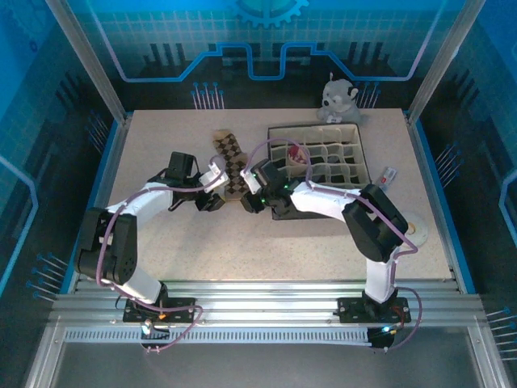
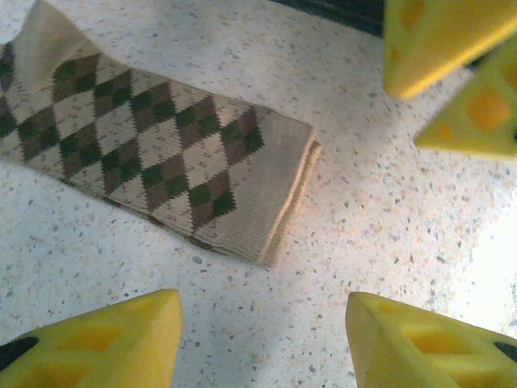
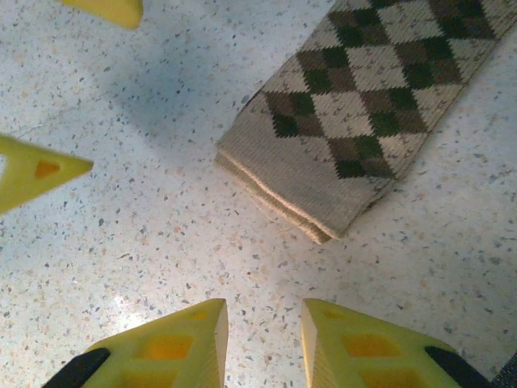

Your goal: Roll the socks

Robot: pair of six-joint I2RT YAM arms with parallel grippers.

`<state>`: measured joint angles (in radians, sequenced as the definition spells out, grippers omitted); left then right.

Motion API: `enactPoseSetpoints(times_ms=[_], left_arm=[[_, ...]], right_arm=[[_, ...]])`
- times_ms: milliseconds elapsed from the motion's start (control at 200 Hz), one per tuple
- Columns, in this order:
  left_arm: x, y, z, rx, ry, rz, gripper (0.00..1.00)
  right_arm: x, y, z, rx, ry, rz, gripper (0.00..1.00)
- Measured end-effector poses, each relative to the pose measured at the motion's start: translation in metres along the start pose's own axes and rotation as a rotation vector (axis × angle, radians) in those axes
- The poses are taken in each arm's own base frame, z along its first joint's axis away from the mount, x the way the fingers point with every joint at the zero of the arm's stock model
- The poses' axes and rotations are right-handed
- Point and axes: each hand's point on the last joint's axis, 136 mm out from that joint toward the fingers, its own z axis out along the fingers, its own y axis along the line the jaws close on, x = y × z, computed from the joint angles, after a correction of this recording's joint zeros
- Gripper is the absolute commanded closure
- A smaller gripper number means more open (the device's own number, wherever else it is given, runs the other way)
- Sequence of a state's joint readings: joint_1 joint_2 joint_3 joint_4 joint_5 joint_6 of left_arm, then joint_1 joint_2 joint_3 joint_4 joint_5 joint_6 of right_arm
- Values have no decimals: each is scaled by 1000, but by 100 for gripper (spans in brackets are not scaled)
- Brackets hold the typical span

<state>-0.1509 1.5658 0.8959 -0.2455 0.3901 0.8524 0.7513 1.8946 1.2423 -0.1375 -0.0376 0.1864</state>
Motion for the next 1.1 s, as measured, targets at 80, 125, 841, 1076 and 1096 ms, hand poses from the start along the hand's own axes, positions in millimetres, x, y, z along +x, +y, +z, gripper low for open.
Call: enactPoseSetpoints(times_ms=[80,125,841,1076,1096], left_arm=[[4,-7,7,22,28,78,48],[6,-14,14,38,45,132,49],[18,0,68,103,246,275,61],[20,-2,63,119,272,299,100],[21,-4,61,124,273,298,100]], right_arm=[[-1,0,-2,-16,-13,-1,71],[-1,1,-3,-25,-24,-1,71],[-6,33,-42,-106,-251,-197,70],[-1,56,-62,-93,-306,-321,70],[0,58,-64,-92,-311,-332,70]])
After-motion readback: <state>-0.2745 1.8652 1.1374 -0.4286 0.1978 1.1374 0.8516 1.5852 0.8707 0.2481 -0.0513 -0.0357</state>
